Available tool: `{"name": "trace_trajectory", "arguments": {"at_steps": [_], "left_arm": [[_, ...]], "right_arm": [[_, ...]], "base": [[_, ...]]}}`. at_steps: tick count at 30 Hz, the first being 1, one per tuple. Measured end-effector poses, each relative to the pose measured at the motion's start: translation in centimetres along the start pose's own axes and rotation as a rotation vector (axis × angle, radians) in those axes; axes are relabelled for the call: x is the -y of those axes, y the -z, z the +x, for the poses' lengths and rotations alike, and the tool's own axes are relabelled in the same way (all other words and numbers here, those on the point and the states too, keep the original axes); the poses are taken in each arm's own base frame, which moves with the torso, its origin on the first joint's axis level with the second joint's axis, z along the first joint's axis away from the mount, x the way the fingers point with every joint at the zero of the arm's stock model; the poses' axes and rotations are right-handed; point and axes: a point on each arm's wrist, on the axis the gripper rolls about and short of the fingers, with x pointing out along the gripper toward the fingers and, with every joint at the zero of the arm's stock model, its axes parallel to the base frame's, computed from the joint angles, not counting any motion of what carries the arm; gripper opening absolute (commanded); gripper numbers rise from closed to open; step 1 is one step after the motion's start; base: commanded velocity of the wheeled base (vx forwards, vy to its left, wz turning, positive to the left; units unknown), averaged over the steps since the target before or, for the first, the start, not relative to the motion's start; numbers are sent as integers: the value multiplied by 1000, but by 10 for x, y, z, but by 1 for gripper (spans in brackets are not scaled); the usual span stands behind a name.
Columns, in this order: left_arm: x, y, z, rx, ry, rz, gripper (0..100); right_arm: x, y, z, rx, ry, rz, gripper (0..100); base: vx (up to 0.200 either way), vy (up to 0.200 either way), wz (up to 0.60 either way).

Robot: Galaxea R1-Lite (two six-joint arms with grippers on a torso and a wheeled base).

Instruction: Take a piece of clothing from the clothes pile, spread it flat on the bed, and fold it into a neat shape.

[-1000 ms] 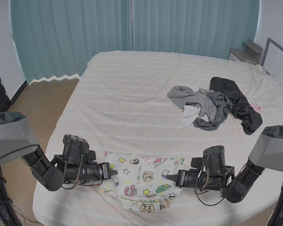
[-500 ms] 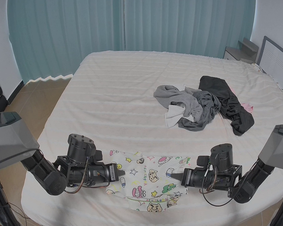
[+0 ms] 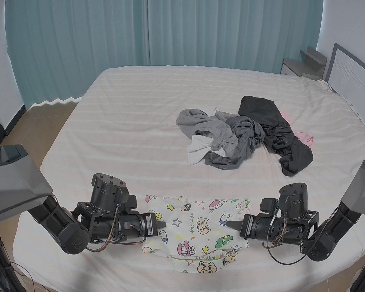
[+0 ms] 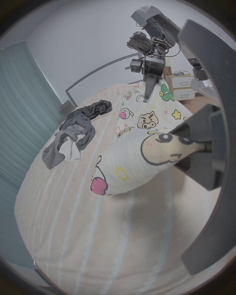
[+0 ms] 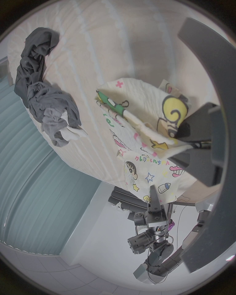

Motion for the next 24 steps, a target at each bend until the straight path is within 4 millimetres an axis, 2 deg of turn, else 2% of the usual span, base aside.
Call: {"name": "trace_trajectory", "arguments": {"at_steps": [11, 24], "left_arm": [[1, 2, 1, -7, 1, -10, 0], [-4, 10, 4, -13, -48, -11, 0]], "right_arm": [[1, 1, -1, 0, 4, -4, 0], [6, 9, -2, -31, 24, -10, 0]], "base": [[0, -200, 0], [0, 0, 0]]}}
